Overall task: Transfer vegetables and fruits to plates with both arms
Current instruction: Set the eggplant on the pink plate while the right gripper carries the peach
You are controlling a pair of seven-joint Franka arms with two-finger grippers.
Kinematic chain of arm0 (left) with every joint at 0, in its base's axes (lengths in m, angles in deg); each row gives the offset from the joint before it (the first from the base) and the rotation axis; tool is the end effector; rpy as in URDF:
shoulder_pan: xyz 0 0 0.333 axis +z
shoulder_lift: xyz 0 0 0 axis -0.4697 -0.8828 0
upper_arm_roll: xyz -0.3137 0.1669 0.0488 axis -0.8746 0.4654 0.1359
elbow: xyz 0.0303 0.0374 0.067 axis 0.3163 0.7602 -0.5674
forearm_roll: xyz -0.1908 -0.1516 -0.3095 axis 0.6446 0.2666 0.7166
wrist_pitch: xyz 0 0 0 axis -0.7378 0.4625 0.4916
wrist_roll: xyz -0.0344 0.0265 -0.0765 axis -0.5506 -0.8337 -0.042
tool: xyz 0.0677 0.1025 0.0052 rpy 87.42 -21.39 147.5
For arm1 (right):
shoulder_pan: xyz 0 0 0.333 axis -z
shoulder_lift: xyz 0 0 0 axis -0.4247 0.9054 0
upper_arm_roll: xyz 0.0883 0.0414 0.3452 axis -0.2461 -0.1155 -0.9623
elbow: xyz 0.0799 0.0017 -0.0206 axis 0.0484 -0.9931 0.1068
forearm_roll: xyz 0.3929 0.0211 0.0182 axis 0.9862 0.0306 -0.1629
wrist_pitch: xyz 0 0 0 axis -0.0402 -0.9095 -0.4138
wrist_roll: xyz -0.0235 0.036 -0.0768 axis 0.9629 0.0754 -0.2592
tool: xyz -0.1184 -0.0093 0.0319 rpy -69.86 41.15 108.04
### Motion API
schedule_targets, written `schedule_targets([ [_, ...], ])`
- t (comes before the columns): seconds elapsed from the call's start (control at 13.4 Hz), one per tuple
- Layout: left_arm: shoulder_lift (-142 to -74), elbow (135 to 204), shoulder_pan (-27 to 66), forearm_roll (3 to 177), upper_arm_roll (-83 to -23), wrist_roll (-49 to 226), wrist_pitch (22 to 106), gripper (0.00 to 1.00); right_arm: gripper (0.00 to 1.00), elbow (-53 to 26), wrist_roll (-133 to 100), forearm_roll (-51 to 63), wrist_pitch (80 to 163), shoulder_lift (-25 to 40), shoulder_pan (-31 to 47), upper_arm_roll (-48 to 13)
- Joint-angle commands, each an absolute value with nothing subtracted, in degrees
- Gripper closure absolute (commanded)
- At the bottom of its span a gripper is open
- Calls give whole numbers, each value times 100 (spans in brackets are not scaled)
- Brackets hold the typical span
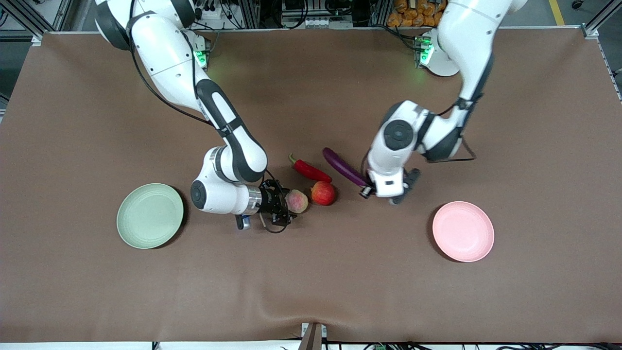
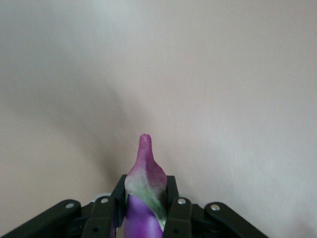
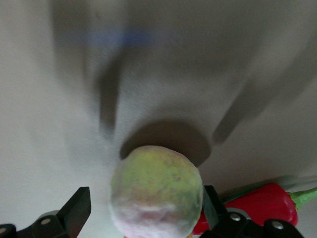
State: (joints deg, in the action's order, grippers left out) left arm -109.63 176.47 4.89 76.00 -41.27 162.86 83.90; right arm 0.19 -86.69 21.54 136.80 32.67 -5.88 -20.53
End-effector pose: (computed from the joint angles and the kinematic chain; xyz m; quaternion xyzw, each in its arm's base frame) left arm 0.5844 -0.3212 0.2884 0.9101 0.4136 0.0172 0.0178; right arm 0.6450 0.3892 0.1893 -0.7678 0.5579 0.2407 0.2032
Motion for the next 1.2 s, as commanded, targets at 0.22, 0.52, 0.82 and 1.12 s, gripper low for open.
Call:
schedule_targets([
  [0.22,-11206,17231,2123,7565,-4232,13541,8345,100,0,5,-8655,2287,14009,3362,-914,-1996],
  [0.52,-11803,16449,2941,7696,-4241,11871,8345,100,62,-12,-8602,2182,13704,3108,-627,-1934],
  [0.82,-12261,15981,3276,8443,-4224,11132,8353,100,62,-21,-7727,1419,11729,2362,-72,-1286],
  [1.12,-12542,15972,3610,8470,-4224,10533,8450,100,61,-39,-6321,391,10567,1457,8,-381],
])
